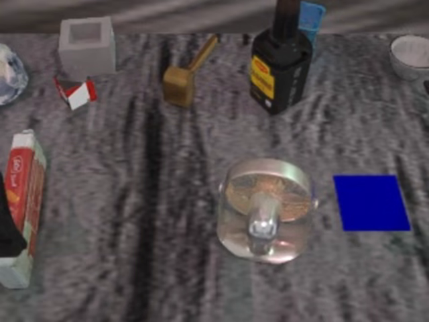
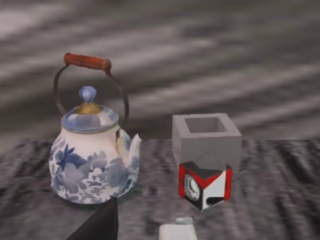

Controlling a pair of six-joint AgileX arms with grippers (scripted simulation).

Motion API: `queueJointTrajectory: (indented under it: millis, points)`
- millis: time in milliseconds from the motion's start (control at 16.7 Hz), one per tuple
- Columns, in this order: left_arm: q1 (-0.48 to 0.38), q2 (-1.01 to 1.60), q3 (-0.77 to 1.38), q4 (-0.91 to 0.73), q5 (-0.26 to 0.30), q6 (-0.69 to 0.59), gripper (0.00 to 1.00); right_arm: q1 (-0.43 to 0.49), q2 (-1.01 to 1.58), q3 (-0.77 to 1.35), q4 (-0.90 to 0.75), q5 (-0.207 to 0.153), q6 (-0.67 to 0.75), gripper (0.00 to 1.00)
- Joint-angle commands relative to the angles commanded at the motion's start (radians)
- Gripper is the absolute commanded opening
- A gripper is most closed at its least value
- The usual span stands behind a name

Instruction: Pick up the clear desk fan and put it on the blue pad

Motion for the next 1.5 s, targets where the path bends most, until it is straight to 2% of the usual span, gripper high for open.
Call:
queueJointTrajectory:
  millis: [240,540,780,1260,1500]
  points:
    - [0.000,0.000,0.000,0.000,0.000,0.000,1.00,0.014,0.031,0.029,-0.030,0.000,-0.015,1.00]
    - [0.000,0.000,0.000,0.000,0.000,0.000,1.00,0.112,0.293,0.281,-0.258,0.003,-0.121,1.00]
    - [0.000,0.000,0.000,0.000,0.000,0.000,1.00,0.232,0.672,0.640,-0.518,0.004,-0.238,1.00]
    - [0.000,0.000,0.000,0.000,0.000,0.000,1.00,0.491,1.537,1.492,-1.050,-0.002,-0.484,1.00]
    - [0.000,0.000,0.000,0.000,0.000,0.000,1.00,0.596,1.880,1.811,-1.279,-0.002,-0.588,1.00]
